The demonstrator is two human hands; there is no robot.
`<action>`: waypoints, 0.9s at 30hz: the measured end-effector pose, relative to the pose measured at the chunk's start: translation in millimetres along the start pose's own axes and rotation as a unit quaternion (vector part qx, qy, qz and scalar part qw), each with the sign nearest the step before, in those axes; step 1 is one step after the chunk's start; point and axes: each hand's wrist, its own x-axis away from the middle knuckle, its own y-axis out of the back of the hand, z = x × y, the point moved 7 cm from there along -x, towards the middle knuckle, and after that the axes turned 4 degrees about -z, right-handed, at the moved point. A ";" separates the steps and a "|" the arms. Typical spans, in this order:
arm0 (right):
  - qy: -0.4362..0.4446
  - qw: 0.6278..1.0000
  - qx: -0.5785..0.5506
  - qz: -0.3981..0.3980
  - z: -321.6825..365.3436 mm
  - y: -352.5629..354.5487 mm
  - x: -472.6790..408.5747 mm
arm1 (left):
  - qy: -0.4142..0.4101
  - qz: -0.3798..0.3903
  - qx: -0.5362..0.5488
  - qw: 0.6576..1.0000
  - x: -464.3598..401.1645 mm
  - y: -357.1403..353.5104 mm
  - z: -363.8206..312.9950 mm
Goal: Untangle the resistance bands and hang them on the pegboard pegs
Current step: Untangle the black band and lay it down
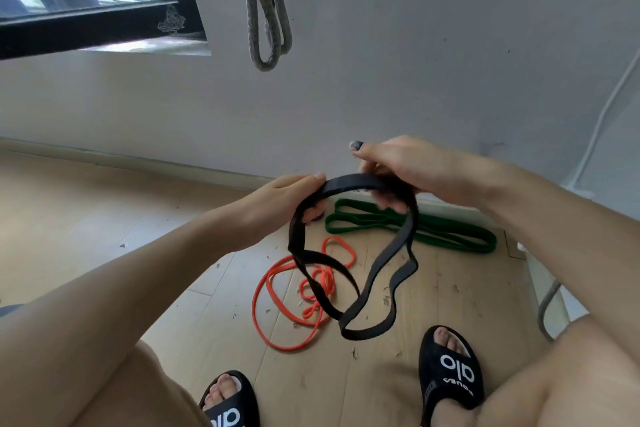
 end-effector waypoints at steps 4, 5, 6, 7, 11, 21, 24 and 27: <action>0.026 0.997 0.026 0.062 1.9 -27.0 3.7 | -0.011 -0.015 0.008 1.000 -4.9 -7.7 -3.2; 0.045 0.996 0.033 0.063 3.8 -27.5 3.3 | -0.007 -0.013 0.013 1.000 -5.6 -9.1 -2.1; 0.055 0.997 0.025 0.056 5.3 -24.4 2.7 | -0.001 -0.011 0.021 1.000 -4.9 -9.5 -2.0; 0.060 0.997 0.007 0.047 6.4 -19.3 2.6 | 0.004 -0.005 0.033 0.999 -3.7 -8.9 -2.0; 0.051 0.997 -0.058 0.000 8.7 5.3 4.8 | 0.017 0.023 0.033 0.999 -1.9 -4.4 5.8; 0.036 0.997 0.028 0.063 3.7 -5.5 14.4 | 0.002 -0.010 -0.016 1.000 -3.2 2.3 3.4; 0.029 0.999 -0.010 0.039 4.5 1.1 11.0 | 0.014 -0.007 0.012 1.000 -4.3 4.9 5.0; 0.019 0.999 0.015 0.040 2.4 0.3 10.6 | 0.046 0.010 0.056 0.997 -3.9 5.3 10.3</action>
